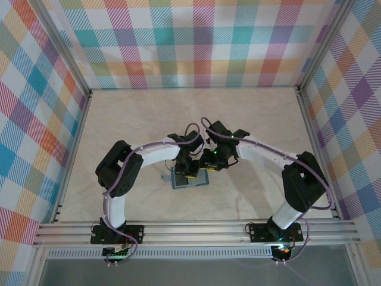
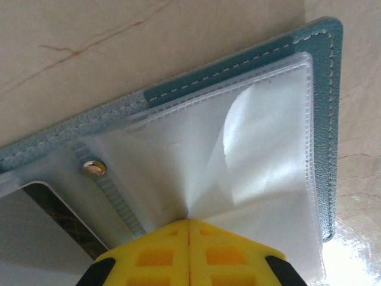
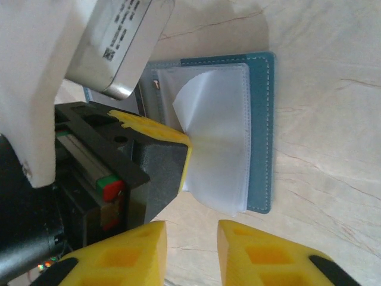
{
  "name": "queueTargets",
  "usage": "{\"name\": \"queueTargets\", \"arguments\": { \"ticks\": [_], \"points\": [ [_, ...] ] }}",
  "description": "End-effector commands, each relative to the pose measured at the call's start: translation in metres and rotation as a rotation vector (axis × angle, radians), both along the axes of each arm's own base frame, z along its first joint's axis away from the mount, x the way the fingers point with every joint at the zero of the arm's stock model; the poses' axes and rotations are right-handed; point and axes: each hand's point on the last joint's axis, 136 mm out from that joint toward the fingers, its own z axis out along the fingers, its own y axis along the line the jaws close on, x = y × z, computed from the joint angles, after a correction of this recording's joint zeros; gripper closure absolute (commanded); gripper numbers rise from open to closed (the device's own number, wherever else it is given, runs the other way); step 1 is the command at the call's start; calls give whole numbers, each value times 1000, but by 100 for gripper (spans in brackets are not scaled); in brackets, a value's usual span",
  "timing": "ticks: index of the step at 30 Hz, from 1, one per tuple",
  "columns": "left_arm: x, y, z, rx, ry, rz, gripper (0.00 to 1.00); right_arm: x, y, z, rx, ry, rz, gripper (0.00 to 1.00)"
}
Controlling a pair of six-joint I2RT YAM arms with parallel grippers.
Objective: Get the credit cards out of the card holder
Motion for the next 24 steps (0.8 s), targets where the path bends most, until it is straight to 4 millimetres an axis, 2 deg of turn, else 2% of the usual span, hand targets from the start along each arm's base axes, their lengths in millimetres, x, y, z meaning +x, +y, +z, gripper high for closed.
{"name": "queueTargets", "arguments": {
  "ticks": [1, 14, 24],
  "points": [
    [-9, 11, 15, 40, -27, -4, 93, 1, 22, -5, 114, 49, -12, 73],
    [-12, 33, 23, 51, -61, 49, 96, 3, 31, -33, 119, 110, -20, 89],
    [-11, 34, 23, 28, -53, 67, 98, 3, 47, -35, 211, 149, -32, 91]
  ]
}}
